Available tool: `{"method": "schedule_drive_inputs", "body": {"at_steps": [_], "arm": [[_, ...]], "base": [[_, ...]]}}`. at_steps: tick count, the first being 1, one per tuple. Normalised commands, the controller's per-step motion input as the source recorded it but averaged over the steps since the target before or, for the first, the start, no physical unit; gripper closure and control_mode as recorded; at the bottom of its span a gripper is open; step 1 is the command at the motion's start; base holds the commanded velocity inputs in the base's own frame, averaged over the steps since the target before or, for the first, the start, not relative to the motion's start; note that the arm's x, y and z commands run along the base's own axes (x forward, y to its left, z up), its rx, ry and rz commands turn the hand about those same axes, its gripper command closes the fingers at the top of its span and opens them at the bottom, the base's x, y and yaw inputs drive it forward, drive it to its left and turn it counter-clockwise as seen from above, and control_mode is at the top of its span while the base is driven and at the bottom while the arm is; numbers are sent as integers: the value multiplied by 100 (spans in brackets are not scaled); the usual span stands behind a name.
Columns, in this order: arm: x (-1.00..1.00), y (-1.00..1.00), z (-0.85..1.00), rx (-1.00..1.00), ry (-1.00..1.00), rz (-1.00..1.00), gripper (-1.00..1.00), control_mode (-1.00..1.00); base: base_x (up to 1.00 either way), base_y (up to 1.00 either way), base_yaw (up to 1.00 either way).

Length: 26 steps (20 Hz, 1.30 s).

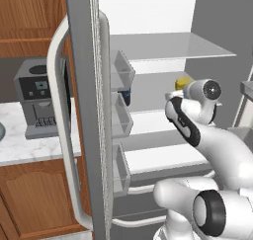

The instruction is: Move the water bottle and mustard from the second highest shelf to the top shelf to make space. Then, place the pitcher from the counter on the cleared second highest shelf.

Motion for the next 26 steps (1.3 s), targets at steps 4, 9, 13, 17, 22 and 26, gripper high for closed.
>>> {"method": "schedule_drive_inputs", "body": {"at_steps": [4,9,13,17,22,26], "arm": [[-39,0,100,-11,2,0,100,-100],[-12,0,100,-1,3,0,100,-100],[0,-9,83,3,0,0,100,-100],[0,-13,76,6,0,0,100,-100],[7,-10,56,6,0,0,100,-100],[29,-11,28,5,0,0,100,-100]], "base": [[0,0,0],[0,0,0],[0,0,0],[0,0,0],[0,0,0],[0,0,0]]}}
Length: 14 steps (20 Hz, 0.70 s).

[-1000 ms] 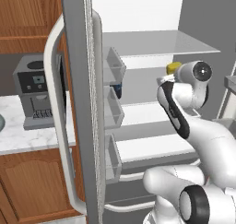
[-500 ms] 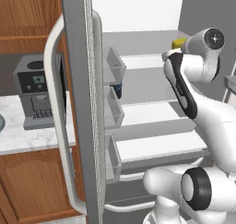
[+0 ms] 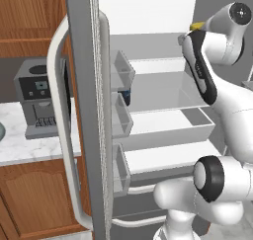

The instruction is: Move the water bottle and mustard from the second highest shelf to the top shelf to make space. Then, place the pitcher from the counter on the cleared second highest shelf.

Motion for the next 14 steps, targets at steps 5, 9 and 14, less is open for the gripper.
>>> {"method": "schedule_drive_inputs", "body": {"at_steps": [5,9,14], "arm": [[55,-13,2,5,0,0,100,-100],[69,-11,-7,4,0,0,100,-100],[67,-1,-15,0,0,0,100,-100]], "base": [[0,0,0],[0,0,0],[0,0,0]]}}
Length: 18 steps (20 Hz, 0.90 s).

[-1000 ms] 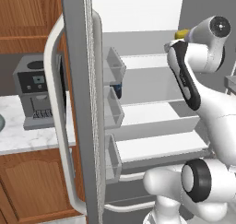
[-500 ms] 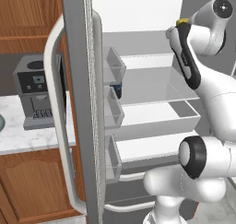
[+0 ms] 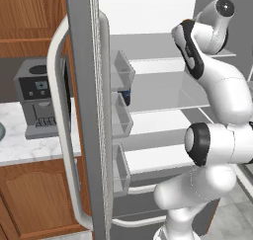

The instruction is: Move the water bottle and mustard from the second highest shelf to the top shelf to make space. Then, place the pitcher from the counter on the cleared second highest shelf.

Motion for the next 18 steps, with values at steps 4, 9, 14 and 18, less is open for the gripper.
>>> {"method": "schedule_drive_inputs", "body": {"at_steps": [4,9,14,18], "arm": [[65,0,-19,0,0,0,100,-100],[60,0,-18,0,0,0,100,-100],[58,0,-17,0,0,0,100,-100],[58,-2,-14,0,0,0,100,-100]], "base": [[0,0,0],[0,0,0],[0,0,0],[0,0,0]]}}
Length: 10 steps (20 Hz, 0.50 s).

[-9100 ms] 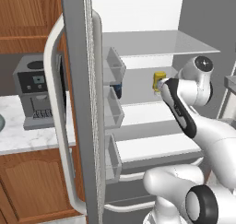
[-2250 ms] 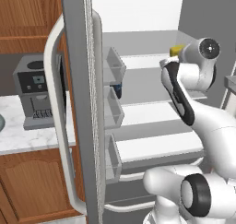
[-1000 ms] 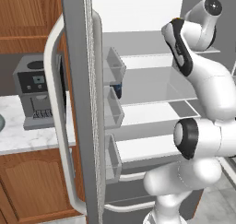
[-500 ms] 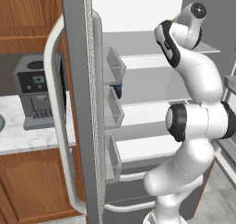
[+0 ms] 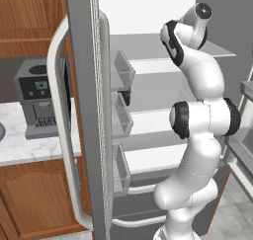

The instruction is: Move the water bottle and mustard from the second highest shelf to the top shelf to make space. Then, place the pitcher from the counter on the cleared second highest shelf.

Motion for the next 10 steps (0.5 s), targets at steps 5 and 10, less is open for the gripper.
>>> {"method": "schedule_drive_inputs", "body": {"at_steps": [5,10], "arm": [[47,0,-14,0,0,0,100,-100],[16,-2,-16,0,0,0,-100,-100]], "base": [[0,0,0],[0,0,0]]}}
